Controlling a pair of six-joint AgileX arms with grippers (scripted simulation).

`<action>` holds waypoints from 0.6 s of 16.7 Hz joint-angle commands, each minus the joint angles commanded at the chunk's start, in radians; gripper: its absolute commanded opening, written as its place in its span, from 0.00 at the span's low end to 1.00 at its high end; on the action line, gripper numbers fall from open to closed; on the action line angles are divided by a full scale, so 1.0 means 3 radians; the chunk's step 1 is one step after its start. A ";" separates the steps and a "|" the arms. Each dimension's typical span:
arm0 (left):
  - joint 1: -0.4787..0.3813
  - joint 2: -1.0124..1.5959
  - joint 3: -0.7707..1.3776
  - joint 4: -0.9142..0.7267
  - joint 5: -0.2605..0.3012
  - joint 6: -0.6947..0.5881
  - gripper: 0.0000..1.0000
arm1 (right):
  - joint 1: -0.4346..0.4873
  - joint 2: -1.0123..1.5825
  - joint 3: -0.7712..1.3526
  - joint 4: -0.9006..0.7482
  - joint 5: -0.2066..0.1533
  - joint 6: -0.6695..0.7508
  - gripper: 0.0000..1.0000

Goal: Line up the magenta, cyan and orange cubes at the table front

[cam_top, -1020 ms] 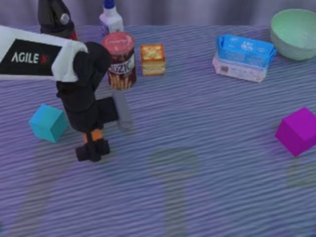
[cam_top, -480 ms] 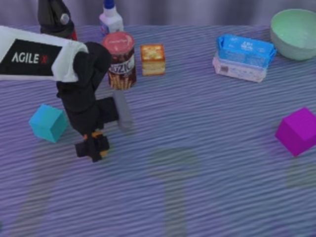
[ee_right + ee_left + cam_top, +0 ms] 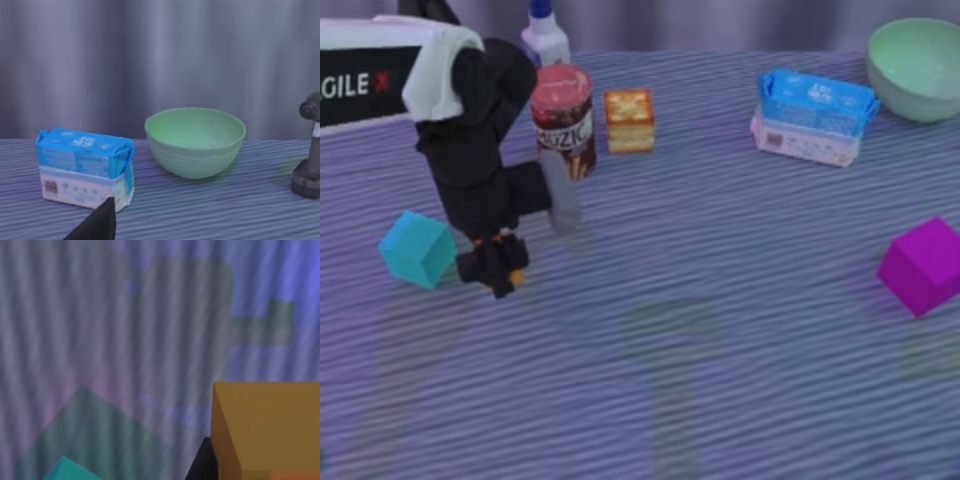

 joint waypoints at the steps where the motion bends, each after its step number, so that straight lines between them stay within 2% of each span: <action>1: 0.0006 -0.0050 0.0053 -0.0086 0.0000 -0.0001 0.00 | 0.0000 0.0000 0.0000 0.0000 0.0000 0.0000 1.00; 7: -0.0012 -0.0087 0.0103 -0.0146 -0.0002 -0.0004 0.00 | 0.0000 0.0000 0.0000 0.0000 0.0000 0.0000 1.00; 10: -0.0244 0.0008 0.0273 -0.0227 -0.0003 -0.0127 0.00 | 0.0000 0.0000 0.0000 0.0000 0.0000 0.0000 1.00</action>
